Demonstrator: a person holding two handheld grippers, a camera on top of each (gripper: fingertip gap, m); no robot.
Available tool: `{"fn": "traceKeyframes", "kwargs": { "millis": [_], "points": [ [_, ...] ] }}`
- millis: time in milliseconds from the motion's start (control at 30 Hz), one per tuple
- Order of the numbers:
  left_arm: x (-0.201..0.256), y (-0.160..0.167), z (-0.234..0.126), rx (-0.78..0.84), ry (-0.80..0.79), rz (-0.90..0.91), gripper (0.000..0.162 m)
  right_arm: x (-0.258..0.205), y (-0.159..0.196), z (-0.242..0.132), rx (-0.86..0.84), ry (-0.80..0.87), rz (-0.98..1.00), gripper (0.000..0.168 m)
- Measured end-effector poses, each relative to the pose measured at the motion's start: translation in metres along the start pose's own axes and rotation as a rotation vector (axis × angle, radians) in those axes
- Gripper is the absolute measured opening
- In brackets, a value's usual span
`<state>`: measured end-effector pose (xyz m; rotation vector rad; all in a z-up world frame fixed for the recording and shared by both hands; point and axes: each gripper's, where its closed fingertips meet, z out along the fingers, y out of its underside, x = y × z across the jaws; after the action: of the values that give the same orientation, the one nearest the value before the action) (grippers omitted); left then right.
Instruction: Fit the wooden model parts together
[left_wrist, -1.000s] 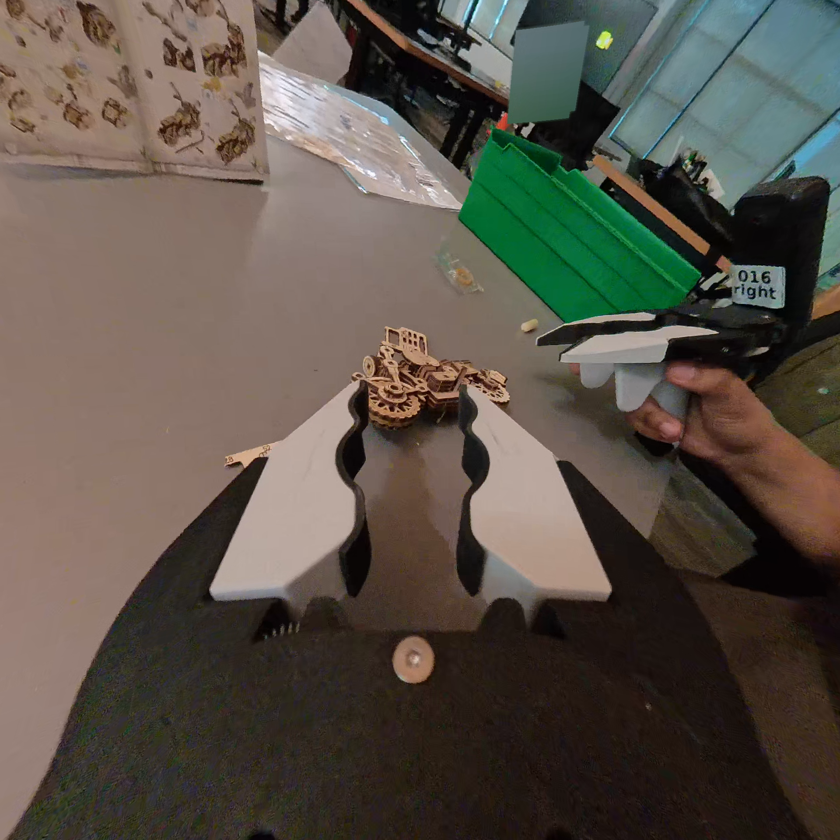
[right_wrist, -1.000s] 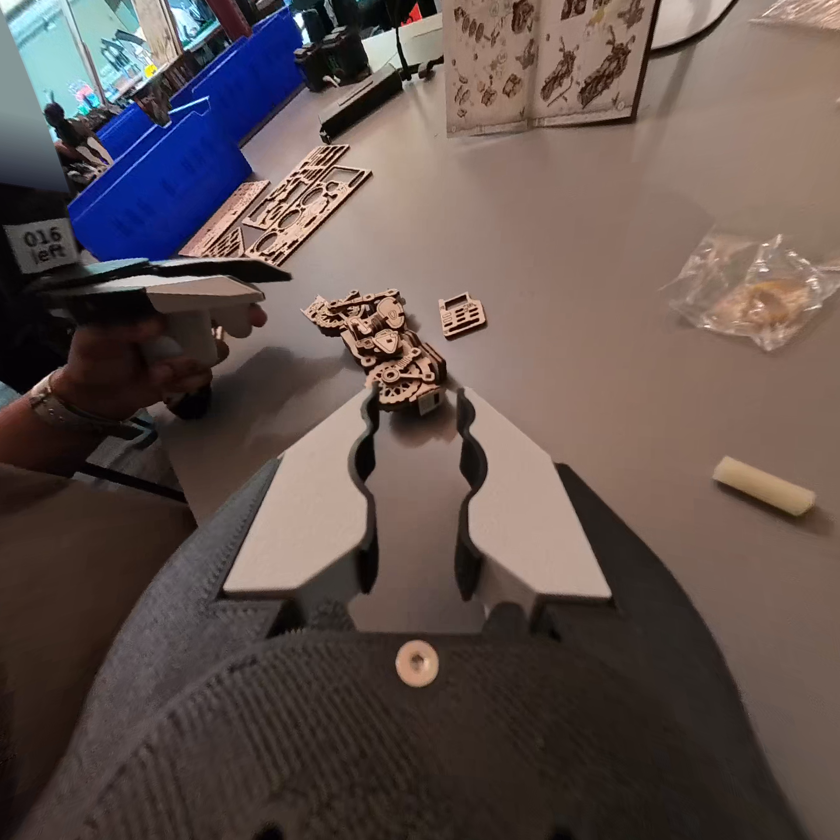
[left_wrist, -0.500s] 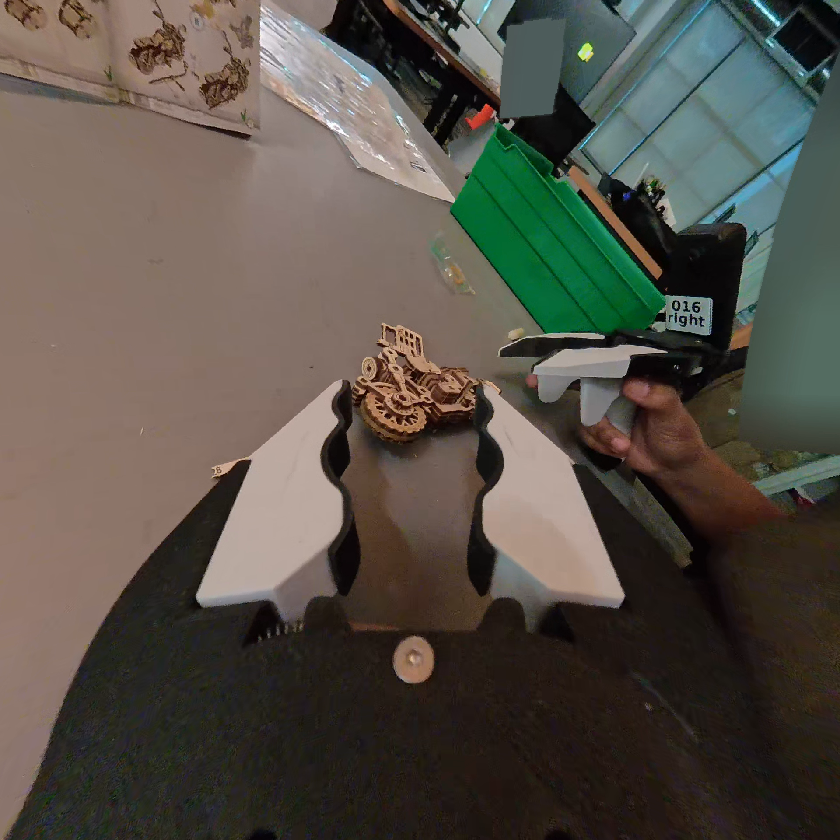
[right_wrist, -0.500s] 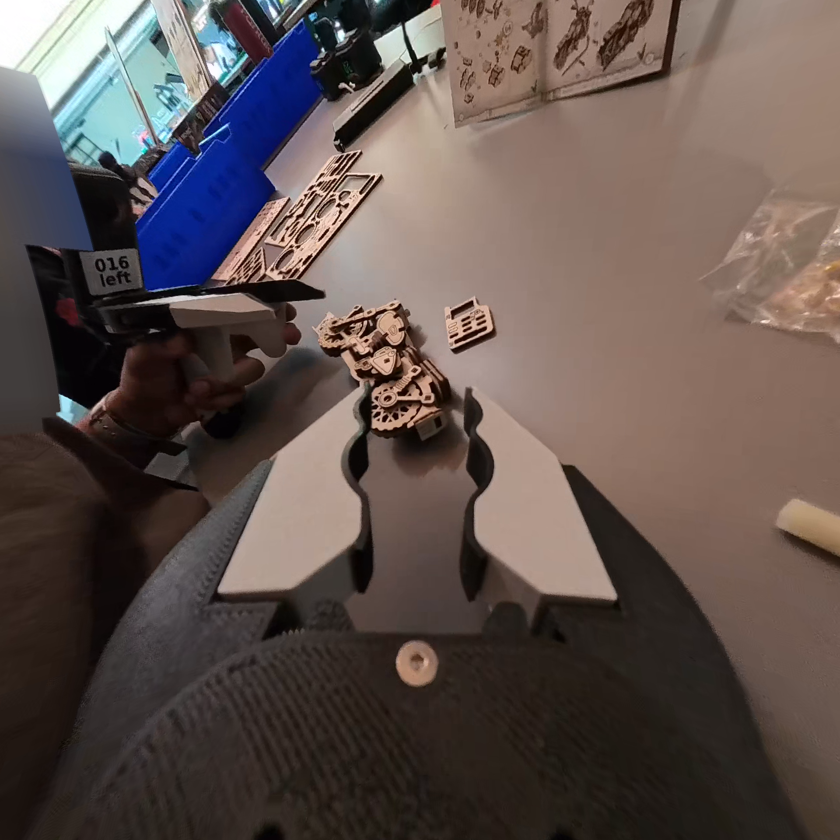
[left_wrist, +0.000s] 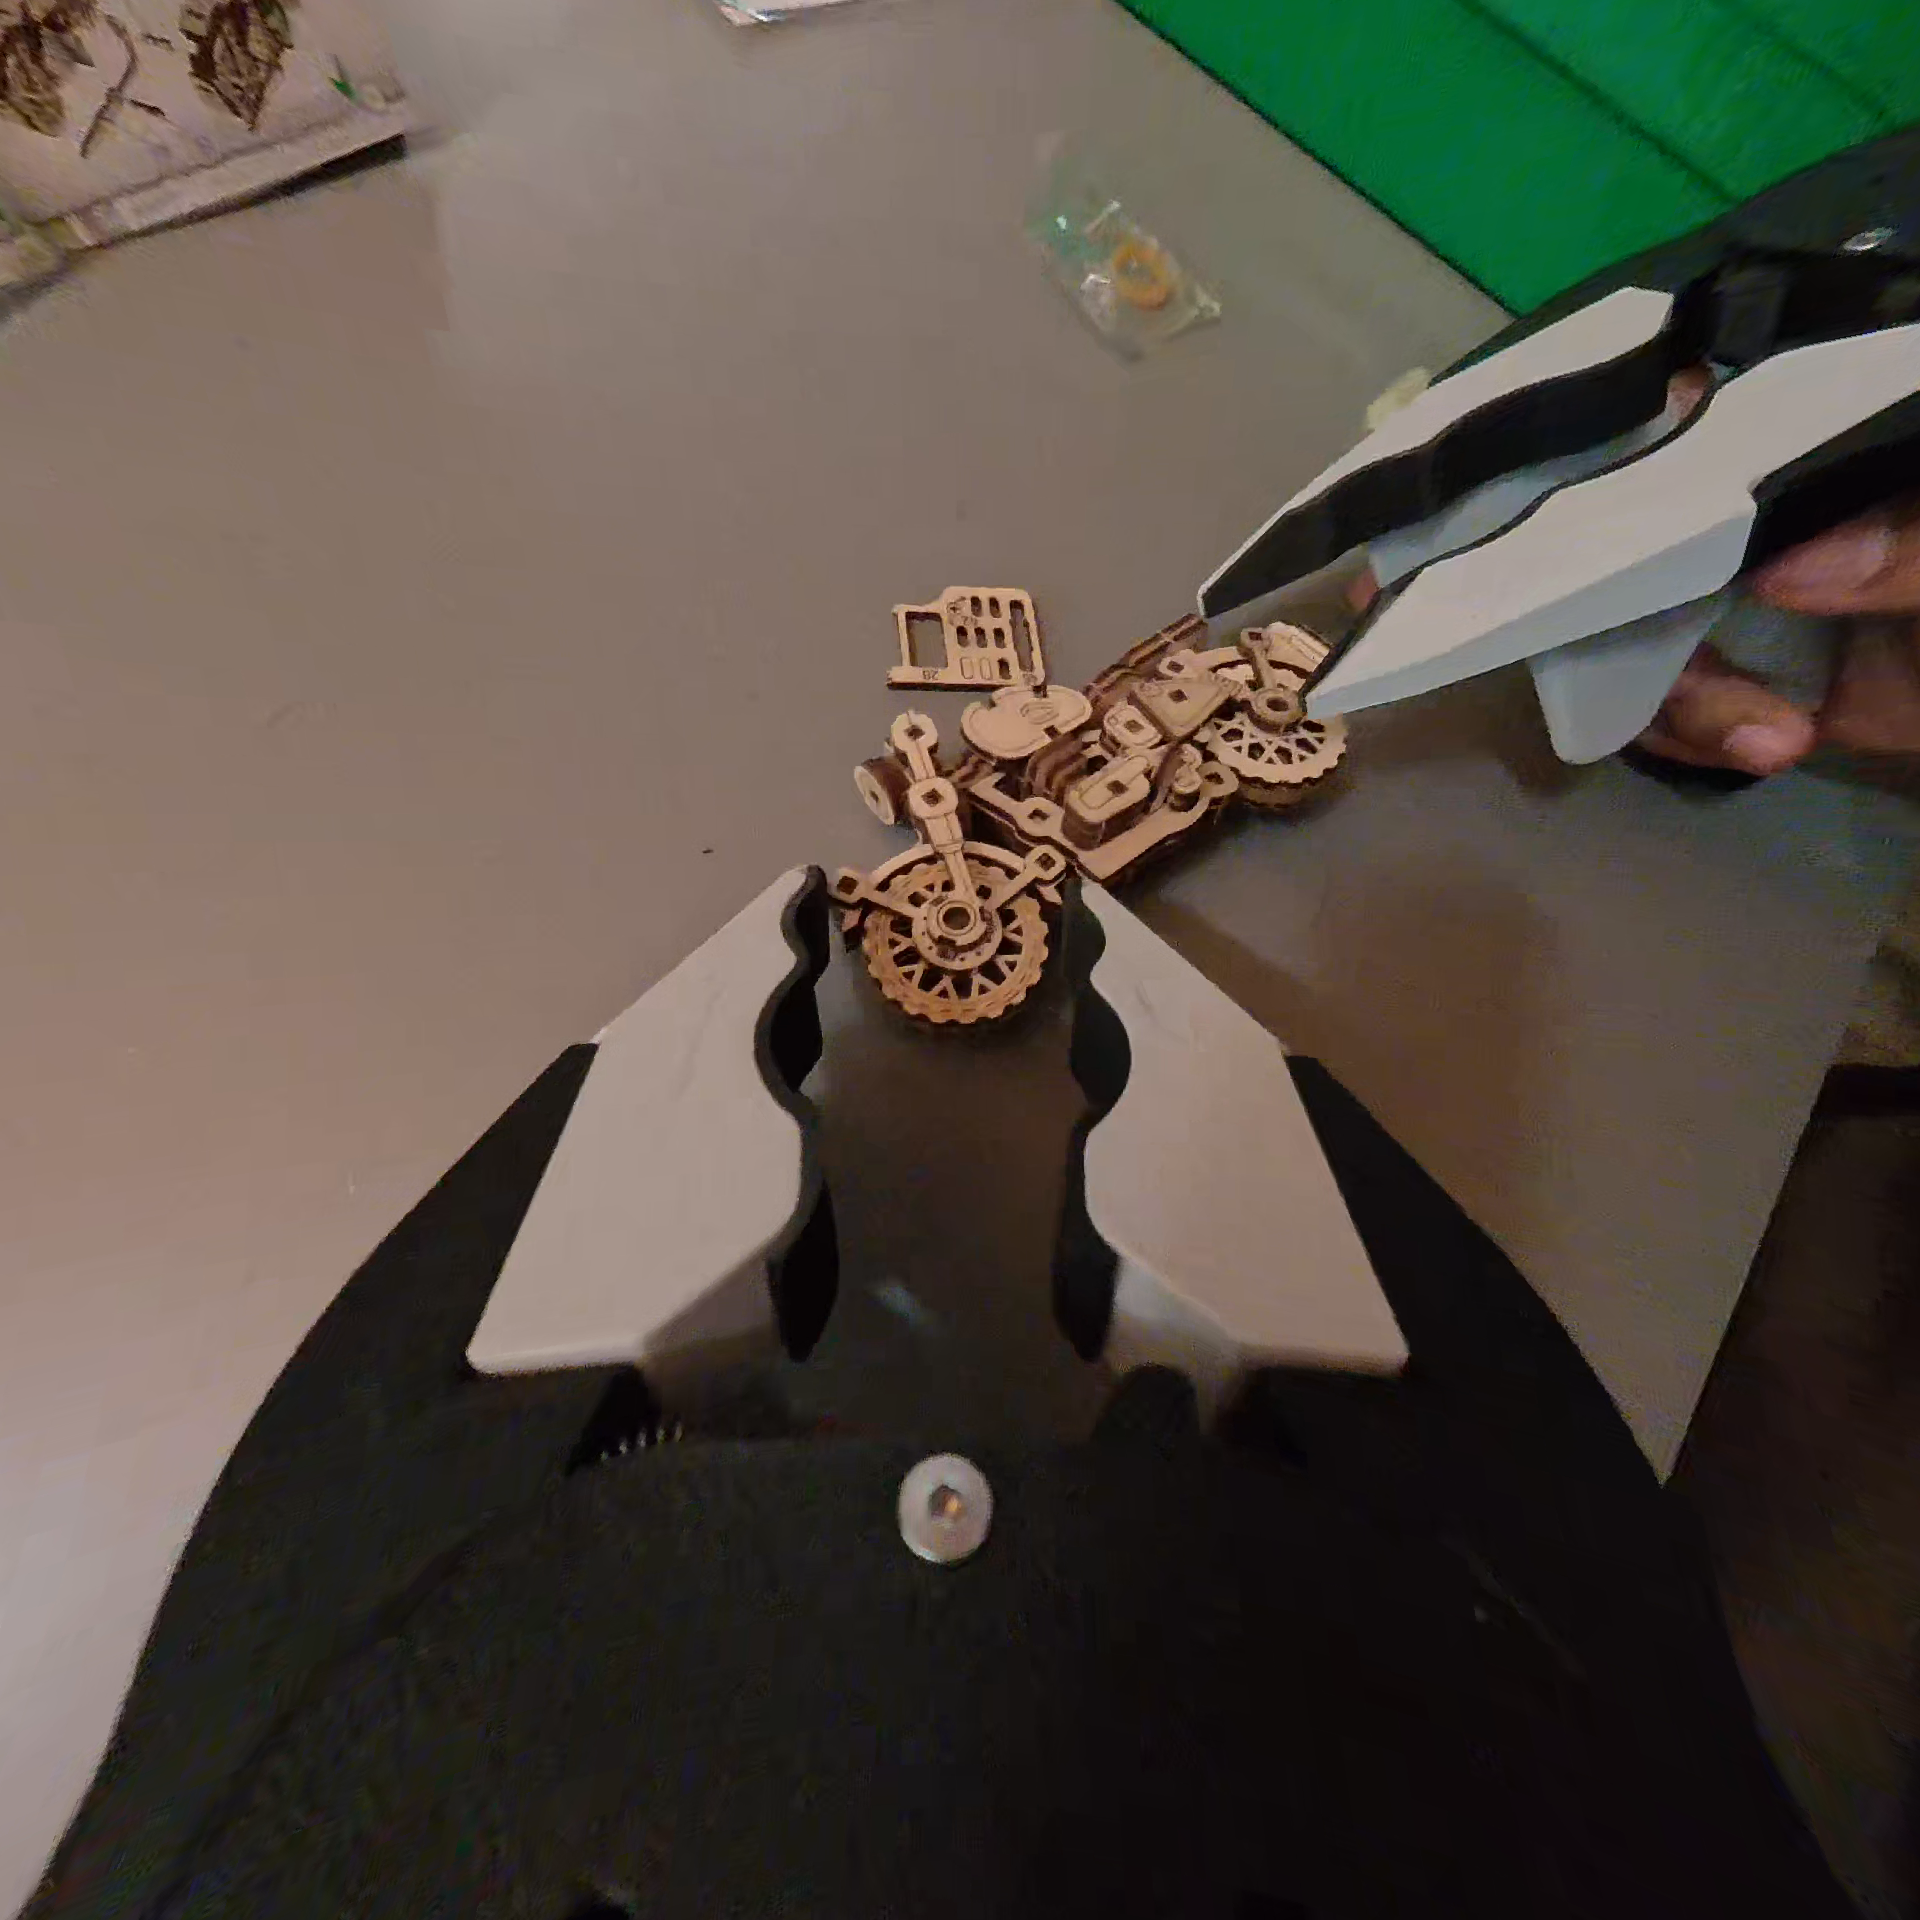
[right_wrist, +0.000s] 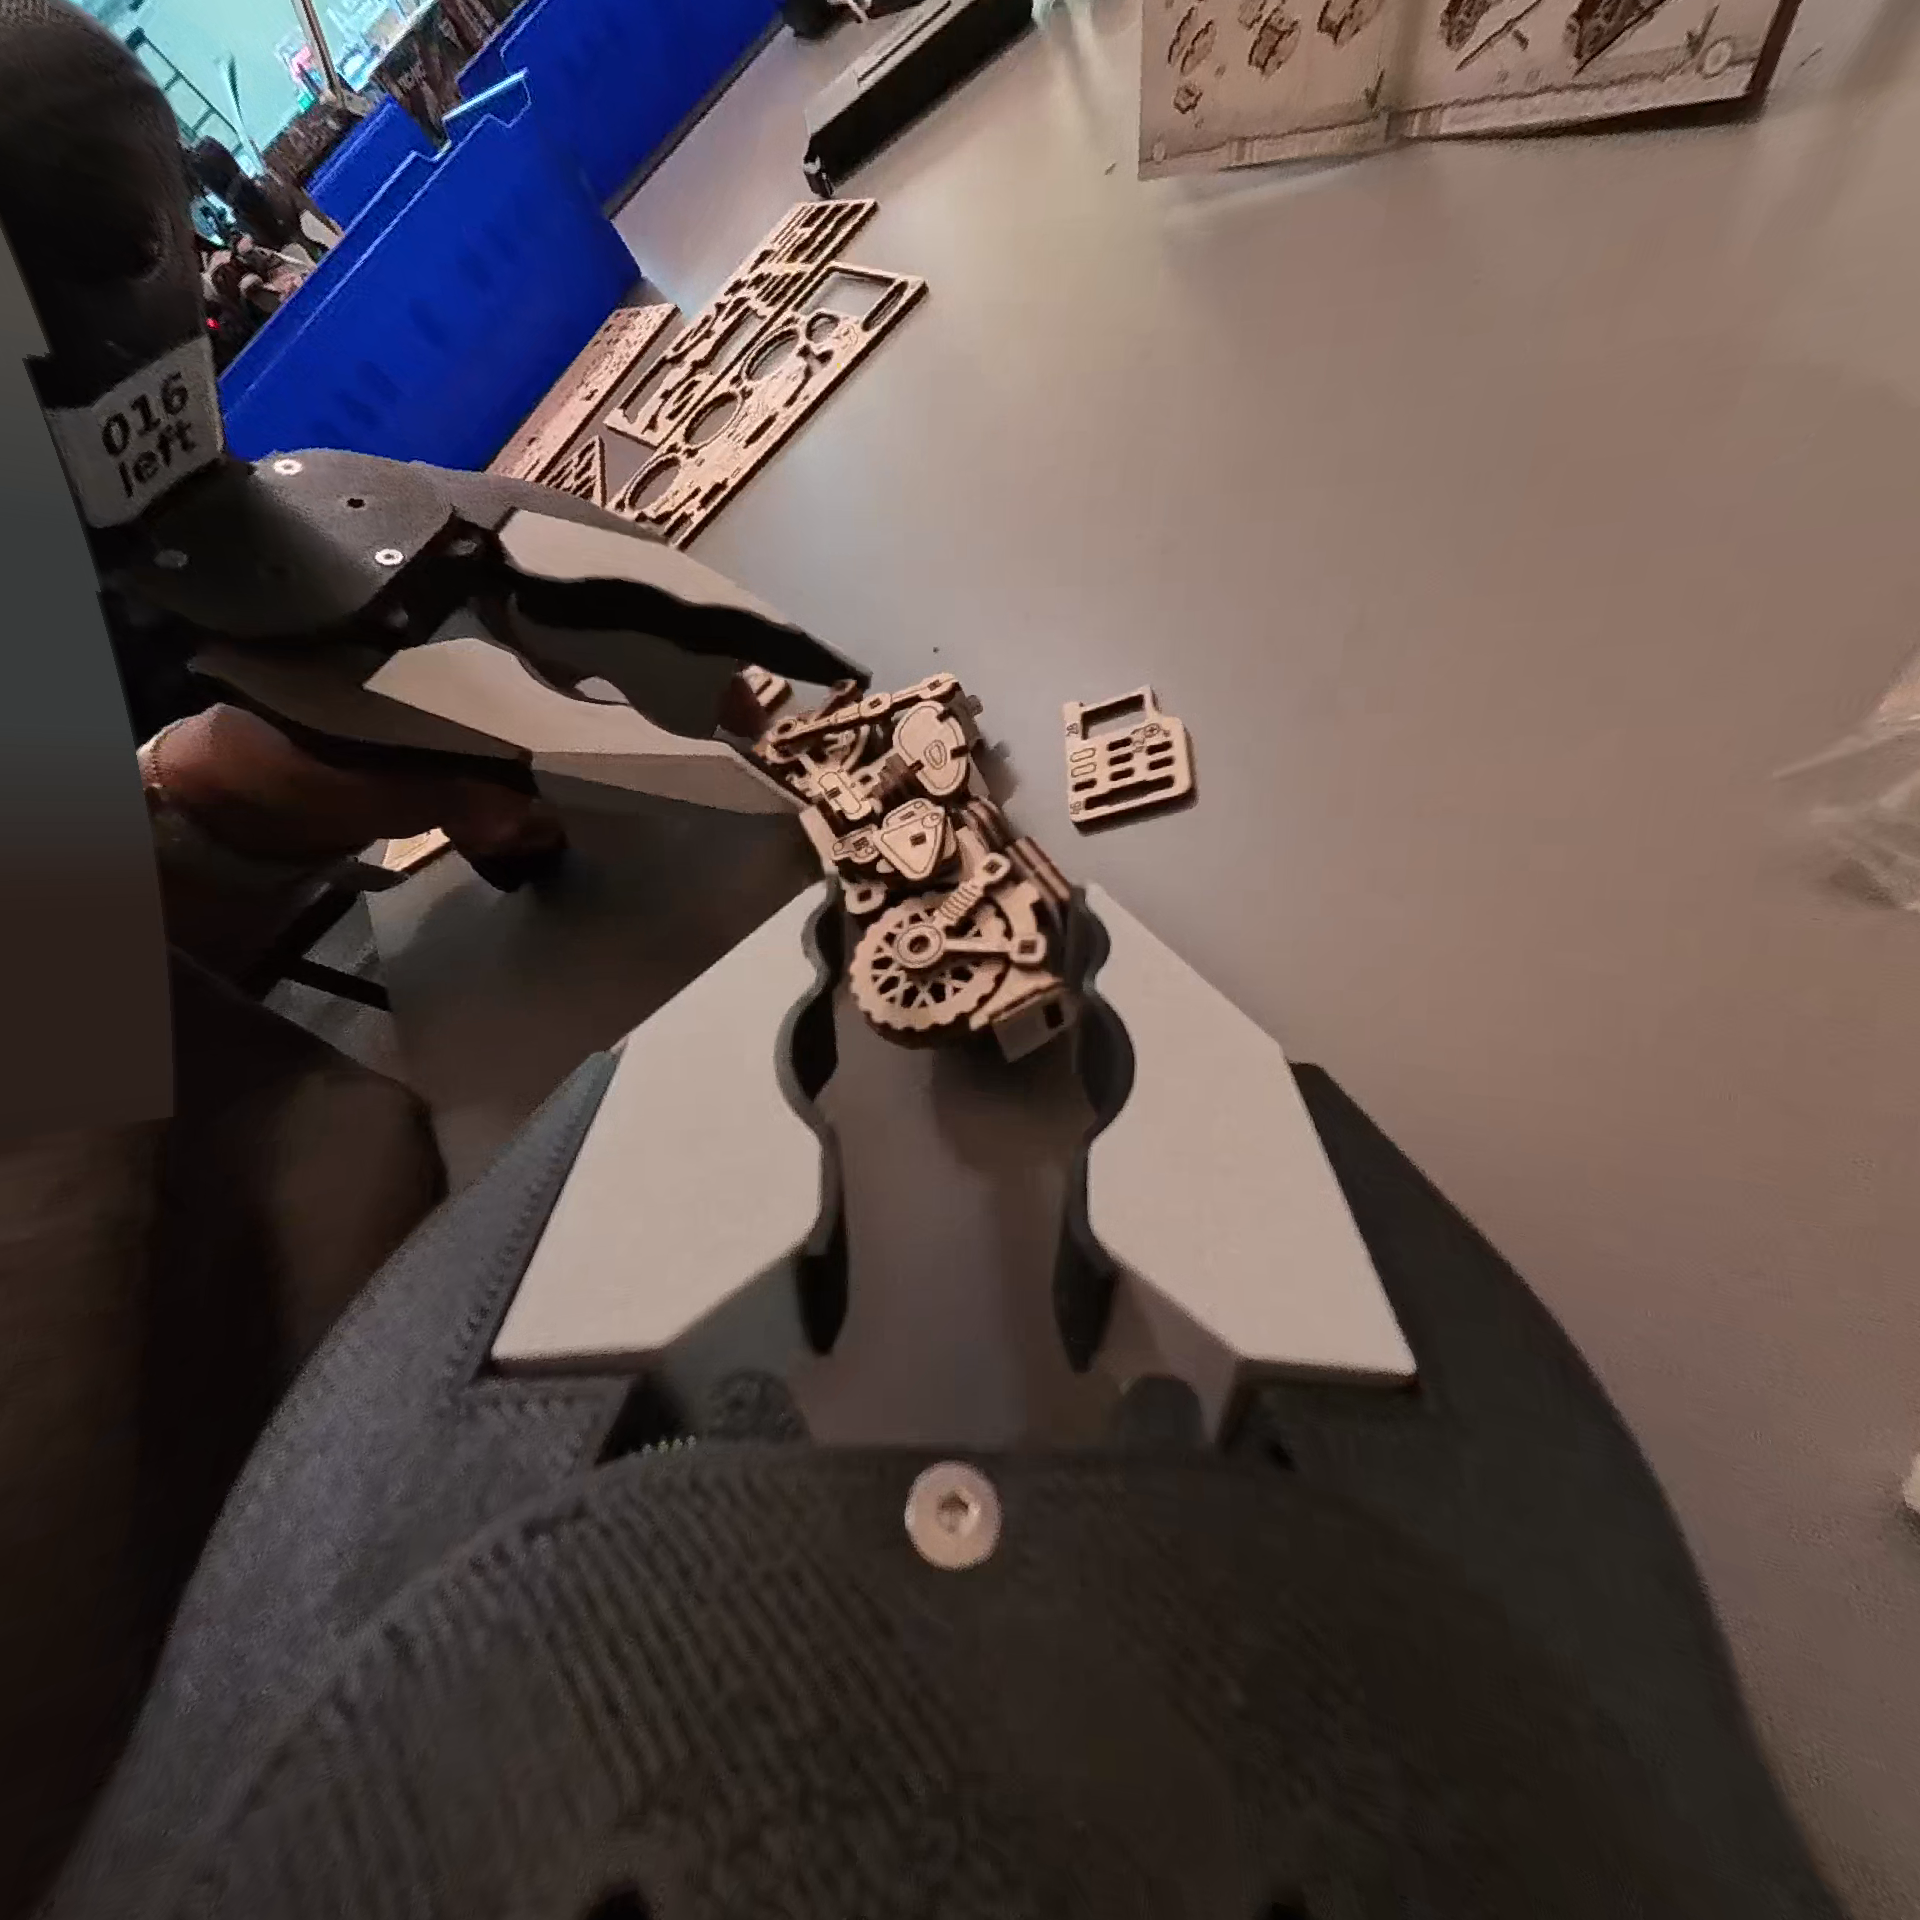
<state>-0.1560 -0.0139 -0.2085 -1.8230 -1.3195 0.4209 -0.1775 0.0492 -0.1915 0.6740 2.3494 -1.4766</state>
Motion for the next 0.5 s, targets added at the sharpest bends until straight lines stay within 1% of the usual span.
{"fn": "traceKeyframes", "kwargs": {
  "millis": [100, 200, 267, 333, 400, 500],
  "points": [
    [0.005, 0.001, -0.002, 0.009, 0.042, -0.028, 0.043, -0.002, 0.002, -0.003, 0.006, -0.028, 0.044, 0.045],
    [0.006, -0.004, -0.007, 0.054, 0.06, -0.054, 0.043, 0.005, 0.006, -0.007, -0.013, -0.009, 0.082, 0.048],
    [0.008, -0.007, -0.012, 0.09, 0.073, -0.048, 0.043, 0.006, 0.012, -0.007, -0.041, -0.013, 0.111, 0.051],
    [0.015, -0.005, -0.016, 0.095, 0.107, -0.019, 0.042, -0.001, 0.012, -0.007, -0.041, -0.058, 0.143, 0.051],
    [0.022, -0.007, -0.021, 0.127, 0.134, 0.026, 0.025, -0.01, 0.015, -0.005, -0.062, -0.111, 0.167, 0.051],
    [0.034, -0.006, -0.025, 0.134, 0.18, 0.105, 0.023, -0.015, 0.019, -0.004, -0.09, -0.128, 0.146, 0.05]
  ]
}}
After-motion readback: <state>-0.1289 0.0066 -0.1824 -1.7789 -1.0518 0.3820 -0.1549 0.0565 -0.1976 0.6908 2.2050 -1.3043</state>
